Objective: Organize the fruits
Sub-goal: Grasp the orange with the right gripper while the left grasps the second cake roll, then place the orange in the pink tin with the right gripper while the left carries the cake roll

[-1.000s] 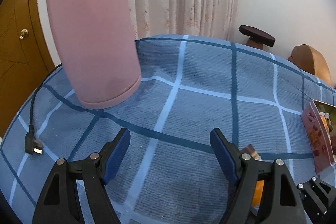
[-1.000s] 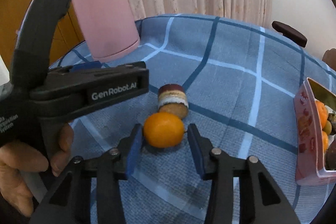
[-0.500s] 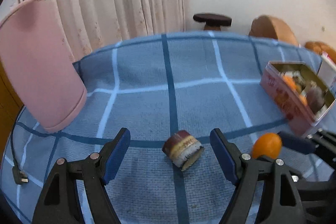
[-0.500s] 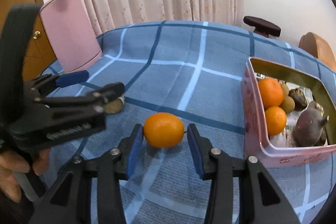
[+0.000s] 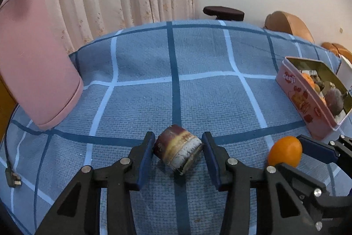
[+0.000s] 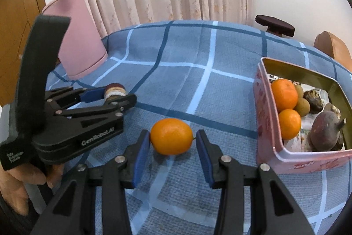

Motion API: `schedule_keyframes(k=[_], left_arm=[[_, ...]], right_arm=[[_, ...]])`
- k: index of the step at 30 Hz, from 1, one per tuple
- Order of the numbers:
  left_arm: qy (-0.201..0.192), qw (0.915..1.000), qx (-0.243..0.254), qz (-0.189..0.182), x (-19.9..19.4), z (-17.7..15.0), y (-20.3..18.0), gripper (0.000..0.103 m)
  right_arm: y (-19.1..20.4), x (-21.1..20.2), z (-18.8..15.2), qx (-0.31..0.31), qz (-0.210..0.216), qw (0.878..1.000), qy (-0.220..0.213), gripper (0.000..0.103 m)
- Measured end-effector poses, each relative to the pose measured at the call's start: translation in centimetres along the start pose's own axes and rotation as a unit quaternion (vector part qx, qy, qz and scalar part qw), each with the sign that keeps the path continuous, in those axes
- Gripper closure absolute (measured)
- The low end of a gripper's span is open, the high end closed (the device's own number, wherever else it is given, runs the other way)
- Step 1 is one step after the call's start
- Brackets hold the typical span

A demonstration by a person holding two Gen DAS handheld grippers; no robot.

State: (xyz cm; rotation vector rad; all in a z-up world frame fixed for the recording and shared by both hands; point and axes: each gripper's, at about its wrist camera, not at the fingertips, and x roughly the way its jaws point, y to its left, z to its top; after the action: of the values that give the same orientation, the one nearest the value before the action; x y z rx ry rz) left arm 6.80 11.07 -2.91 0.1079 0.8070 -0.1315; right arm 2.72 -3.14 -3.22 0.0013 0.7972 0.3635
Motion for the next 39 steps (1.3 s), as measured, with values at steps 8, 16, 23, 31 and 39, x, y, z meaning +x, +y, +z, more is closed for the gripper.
schedule_keyframes(k=[8, 16, 23, 31, 39], left_arm=[[-0.033, 0.9986, -0.006, 0.042, -1.9, -0.6, -1.7, 0.057], [-0.039, 0.9980, -0.026, 0.042, -3.0, -1.3, -3.0, 0.057], [-0.049, 0.9977, -0.024, 0.039, -3.6, -1.6, -4.8, 0.057], [-0.051, 0.9983, -0.016, 0.024, -3.9, -1.5, -7.6, 0.057], [-0.069, 0.9974, -0.017, -0.006, -4.5, -1.0, -11.2, 0.057]], right_arm=[[-0.6, -1.1, 0.1, 0.010, -0.024, 0.999, -0.030, 0.057], [-1.5, -2.3, -0.4, 0.016, -0.031, 0.998, -0.043, 0.057], [-2.8, -4.0, -1.0, 0.020, -0.041, 0.997, -0.065, 0.057], [-4.6, -5.9, -1.3, 0.026, -0.055, 0.994, -0.095, 0.057], [-7.8, -7.6, -1.2, 0.054, -0.068, 0.989, -0.121, 0.057]])
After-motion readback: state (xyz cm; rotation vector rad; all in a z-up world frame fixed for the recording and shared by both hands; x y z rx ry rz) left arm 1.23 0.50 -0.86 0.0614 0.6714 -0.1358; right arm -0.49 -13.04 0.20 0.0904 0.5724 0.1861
